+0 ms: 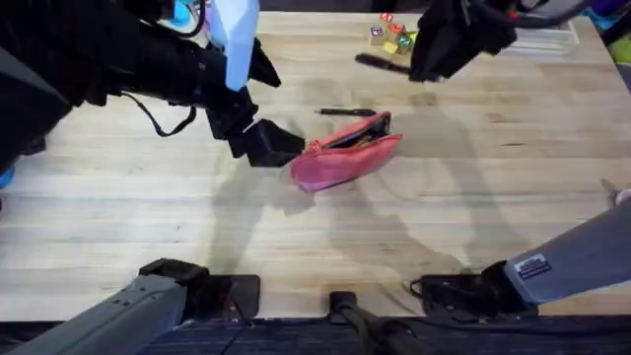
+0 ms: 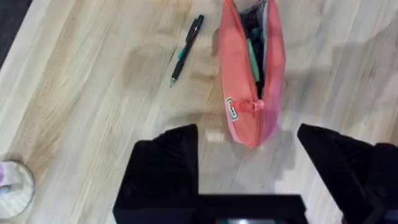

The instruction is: Unzip the bag, pick up the pens from the table one at a time and place them inside, then zip the bag closed.

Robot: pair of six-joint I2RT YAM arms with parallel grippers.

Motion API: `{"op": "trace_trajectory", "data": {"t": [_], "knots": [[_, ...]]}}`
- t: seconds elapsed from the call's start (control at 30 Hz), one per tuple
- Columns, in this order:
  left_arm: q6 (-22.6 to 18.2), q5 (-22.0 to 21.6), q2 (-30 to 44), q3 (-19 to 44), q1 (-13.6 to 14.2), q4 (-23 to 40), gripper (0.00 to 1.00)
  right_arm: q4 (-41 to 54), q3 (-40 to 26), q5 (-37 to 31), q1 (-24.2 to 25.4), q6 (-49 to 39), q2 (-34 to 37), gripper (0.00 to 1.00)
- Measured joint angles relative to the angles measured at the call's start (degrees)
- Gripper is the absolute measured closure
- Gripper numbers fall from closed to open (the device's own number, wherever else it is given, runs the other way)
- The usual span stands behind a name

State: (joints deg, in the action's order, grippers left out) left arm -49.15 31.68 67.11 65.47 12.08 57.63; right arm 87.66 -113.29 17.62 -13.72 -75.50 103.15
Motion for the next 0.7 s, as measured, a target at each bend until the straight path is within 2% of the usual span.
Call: {"op": "trace_trajectory", "data": {"t": [0.17, 0.37, 0.7], "knots": [[0.0, 0.0, 0.02, 0.0, 0.0, 0.0, 0.004, -2.97, 7.82, 1.89, 0.0, -4.63, -1.99, 0.968], [0.0, 0.0, 0.0, 0.0, 0.0, 0.0, 0.006, -6.93, 14.97, 0.8, 0.0, -12.56, -2.93, 0.969], [-0.02, 0.0, 0.0, 0.0, 0.0, 0.0, 0.007, -13.59, 21.84, -2.38, -0.01, -15.51, -2.91, 0.968]]}}
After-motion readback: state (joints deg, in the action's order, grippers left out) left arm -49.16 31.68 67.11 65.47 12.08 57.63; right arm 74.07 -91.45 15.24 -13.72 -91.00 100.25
